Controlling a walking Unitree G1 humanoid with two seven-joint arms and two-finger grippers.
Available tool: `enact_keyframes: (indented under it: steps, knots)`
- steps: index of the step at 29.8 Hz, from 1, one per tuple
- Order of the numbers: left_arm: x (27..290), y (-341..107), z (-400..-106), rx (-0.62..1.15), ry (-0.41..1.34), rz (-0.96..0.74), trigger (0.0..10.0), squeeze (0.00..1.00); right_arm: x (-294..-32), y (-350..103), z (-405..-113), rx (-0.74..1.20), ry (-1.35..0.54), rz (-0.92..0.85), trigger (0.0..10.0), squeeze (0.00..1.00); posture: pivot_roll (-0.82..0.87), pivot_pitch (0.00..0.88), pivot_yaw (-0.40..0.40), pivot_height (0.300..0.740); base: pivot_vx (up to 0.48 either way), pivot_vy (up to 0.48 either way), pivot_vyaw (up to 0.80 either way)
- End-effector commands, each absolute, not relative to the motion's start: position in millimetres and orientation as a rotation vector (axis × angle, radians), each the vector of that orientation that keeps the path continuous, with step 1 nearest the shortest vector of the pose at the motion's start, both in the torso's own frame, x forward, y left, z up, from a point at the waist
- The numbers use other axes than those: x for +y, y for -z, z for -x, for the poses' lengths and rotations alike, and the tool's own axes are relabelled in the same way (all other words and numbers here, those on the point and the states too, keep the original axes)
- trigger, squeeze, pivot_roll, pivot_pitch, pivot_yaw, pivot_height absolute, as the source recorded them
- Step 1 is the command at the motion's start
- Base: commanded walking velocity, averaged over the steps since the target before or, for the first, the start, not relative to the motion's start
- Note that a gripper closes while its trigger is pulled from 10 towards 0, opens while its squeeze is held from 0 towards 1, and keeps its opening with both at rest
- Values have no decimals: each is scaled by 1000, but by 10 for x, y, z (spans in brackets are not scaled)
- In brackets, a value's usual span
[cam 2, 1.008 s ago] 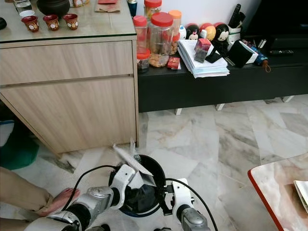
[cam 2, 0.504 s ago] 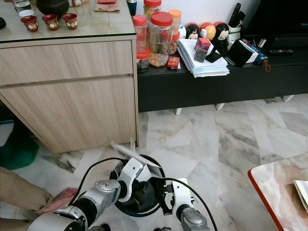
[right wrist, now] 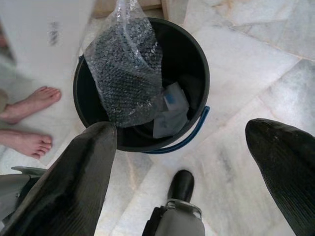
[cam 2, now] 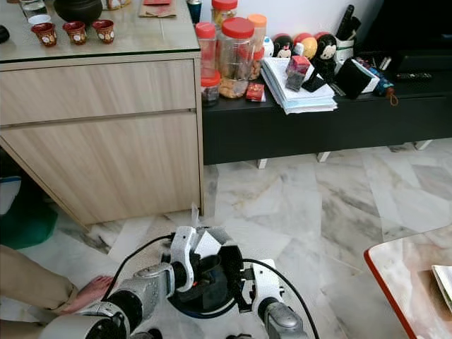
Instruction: Picking trash to rubbish bin
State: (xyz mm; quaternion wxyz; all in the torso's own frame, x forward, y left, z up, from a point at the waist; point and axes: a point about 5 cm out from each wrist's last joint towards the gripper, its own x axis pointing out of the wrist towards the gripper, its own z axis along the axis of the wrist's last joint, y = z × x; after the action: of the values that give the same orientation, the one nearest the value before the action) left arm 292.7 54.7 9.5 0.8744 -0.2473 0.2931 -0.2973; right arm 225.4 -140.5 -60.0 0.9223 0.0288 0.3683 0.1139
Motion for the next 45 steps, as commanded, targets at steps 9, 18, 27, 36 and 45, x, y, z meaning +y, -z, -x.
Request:
enact_keyframes:
  steps: [9, 18, 27, 36, 45]
  knots:
    - [631, -228, -3064, 526, 561, 679, 10000, 0, -1420, 605, -2243, 755, -227, -64, 10000, 0, 41, 154, -71, 740, 0, 0, 0]
    - [617, -229, -3046, 513, 585, 711, 10000, 0, -1421, 604, -2245, 753, -225, -62, 10000, 0, 42, 155, -73, 740, 0, 0, 0]
    - [592, -245, -3045, 503, 602, 745, 10000, 0, -1433, 612, -2231, 755, -220, -59, 10000, 0, 36, 157, -72, 740, 0, 0, 0]
    - [580, -270, -3055, 490, 620, 763, 10000, 0, -1436, 612, -2229, 753, -217, -59, 10000, 0, 36, 160, -72, 740, 0, 0, 0]
    - [578, -276, -3058, 485, 622, 768, 10000, 0, -1434, 616, -2223, 754, -217, -59, 10000, 0, 36, 161, -71, 740, 0, 0, 0]
